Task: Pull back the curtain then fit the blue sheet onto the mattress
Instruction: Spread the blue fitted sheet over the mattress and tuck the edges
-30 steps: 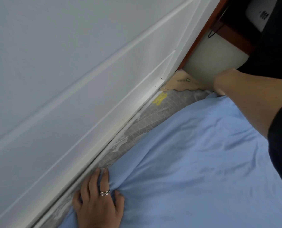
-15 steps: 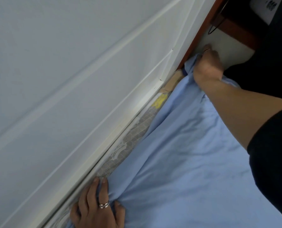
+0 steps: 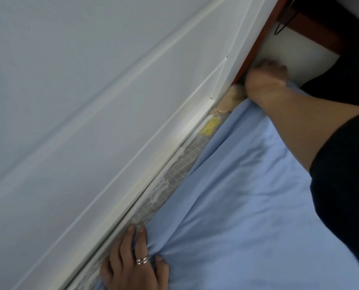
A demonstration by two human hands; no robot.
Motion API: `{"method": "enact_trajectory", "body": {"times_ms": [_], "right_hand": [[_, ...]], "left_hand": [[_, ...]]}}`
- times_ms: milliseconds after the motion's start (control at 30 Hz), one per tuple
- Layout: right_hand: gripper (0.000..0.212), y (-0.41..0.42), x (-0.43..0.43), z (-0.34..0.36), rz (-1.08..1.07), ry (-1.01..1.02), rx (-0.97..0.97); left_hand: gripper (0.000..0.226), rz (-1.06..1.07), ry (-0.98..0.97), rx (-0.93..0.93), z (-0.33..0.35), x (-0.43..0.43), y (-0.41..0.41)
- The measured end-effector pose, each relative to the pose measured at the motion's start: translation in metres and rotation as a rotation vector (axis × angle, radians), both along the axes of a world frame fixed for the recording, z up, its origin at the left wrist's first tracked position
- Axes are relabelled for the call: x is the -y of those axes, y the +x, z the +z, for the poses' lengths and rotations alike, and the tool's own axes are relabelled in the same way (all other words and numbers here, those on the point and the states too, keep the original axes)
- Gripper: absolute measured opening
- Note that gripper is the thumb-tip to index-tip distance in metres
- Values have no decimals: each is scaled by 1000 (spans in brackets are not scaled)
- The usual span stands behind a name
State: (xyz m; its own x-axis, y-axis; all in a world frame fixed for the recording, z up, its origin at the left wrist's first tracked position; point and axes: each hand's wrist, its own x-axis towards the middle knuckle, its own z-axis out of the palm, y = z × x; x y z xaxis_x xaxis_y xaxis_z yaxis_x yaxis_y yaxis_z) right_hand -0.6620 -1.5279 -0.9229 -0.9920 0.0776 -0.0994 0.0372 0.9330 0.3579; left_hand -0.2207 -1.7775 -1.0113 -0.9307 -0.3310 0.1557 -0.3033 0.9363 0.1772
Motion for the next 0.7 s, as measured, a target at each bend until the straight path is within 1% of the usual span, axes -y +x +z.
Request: {"method": "enact_trajectory", "body": {"times_ms": [67,100,133,167,200,233,267,300,333,367,433,467,533,567,600,700], "right_hand": [[27,24,13,-1,103,-110,-140],[25,41,17,1,210,-182,-187],[23,60,18,3,353,-280,-162],[24,80,15,6,524,-369,-61],[30,99,10,9,681,-417,82],[36,114,5,13,781,-436,234],[41,125,0,17,834,-413,347],[47,130,-6,20,885,-346,409],[53,132,-9,23,923,-249,440],[54,130,-9,25,953,-148,454],[37,120,3,29,931,20,506],[30,111,14,31,863,128,596],[26,89,40,34,659,260,737],[23,81,51,36,594,273,715],[20,77,58,35,577,230,644],[14,78,60,23,592,163,325]], "left_hand": [[81,4,5,1,0,0,0],[82,5,9,1,1,1,0],[81,6,15,2,1,1,-1],[80,6,20,8,2,1,0],[78,5,20,13,3,0,0],[77,5,20,19,3,0,2],[77,4,25,22,3,0,2],[77,5,32,26,4,1,2],[76,5,34,33,4,1,2],[76,6,33,45,4,1,2],[76,14,45,65,6,1,1],[76,14,54,68,7,1,1],[75,3,69,69,7,2,1],[75,-4,75,68,7,3,0],[75,-7,78,66,6,3,1],[77,-7,85,81,6,3,2]]}}
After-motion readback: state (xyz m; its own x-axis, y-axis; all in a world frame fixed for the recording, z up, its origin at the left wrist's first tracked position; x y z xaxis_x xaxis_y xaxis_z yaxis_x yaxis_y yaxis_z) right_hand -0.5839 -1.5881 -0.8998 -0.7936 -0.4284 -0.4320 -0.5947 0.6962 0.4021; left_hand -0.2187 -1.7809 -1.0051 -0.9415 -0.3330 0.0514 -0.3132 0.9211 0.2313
